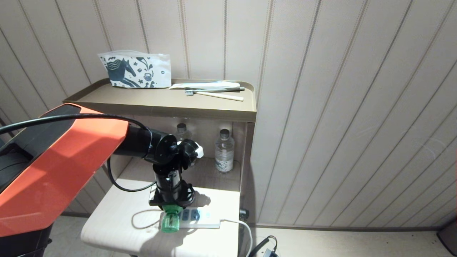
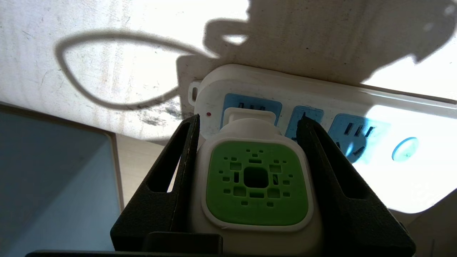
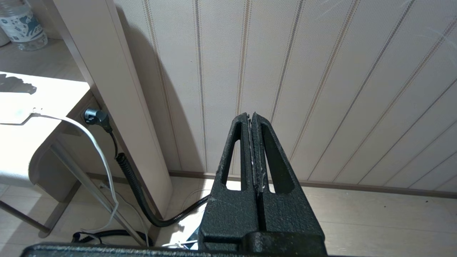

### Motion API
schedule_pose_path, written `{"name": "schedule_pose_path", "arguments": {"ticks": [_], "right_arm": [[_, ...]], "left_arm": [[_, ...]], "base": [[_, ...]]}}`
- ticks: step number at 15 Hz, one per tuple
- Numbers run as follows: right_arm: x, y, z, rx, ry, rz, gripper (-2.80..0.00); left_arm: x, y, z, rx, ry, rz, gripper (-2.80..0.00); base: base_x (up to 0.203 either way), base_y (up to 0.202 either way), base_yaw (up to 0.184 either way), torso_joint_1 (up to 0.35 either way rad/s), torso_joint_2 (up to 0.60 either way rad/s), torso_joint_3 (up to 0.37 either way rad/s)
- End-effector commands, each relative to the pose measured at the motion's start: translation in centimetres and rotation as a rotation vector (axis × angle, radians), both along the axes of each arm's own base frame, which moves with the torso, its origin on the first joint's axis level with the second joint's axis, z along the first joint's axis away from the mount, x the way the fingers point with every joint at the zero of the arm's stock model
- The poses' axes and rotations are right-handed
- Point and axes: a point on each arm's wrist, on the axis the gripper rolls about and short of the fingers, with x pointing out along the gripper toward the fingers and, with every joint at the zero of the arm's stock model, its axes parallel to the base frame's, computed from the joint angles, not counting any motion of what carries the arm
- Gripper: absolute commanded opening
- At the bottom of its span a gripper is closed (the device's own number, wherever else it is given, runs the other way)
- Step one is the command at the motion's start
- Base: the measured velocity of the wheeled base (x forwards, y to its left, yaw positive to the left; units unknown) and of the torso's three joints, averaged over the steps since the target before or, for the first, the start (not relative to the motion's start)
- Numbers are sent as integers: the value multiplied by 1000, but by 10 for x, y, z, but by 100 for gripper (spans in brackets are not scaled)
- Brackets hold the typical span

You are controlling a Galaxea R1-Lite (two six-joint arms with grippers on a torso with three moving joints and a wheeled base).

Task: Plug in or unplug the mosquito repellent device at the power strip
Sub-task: Insert the plug into the socket

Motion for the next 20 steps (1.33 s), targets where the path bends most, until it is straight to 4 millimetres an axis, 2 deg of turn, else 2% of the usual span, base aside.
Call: {"name": "schedule_pose_path", "arguments": {"ticks": [1,7,20], "right_arm": [[0,0,0,0,-1,0,-280],[0,0,0,0,-1,0,-280],[0,0,0,0,-1,0,-280]], "left_arm": [[-2,-1,9,-85,7,2,-280],[0,-4,12,-116,-5,8,-280],[-2,-3,0,-26,-8,22,-280]], "base": [[0,0,0,0,0,0],[0,0,0,0,0,0],[0,0,0,0,0,0]]}}
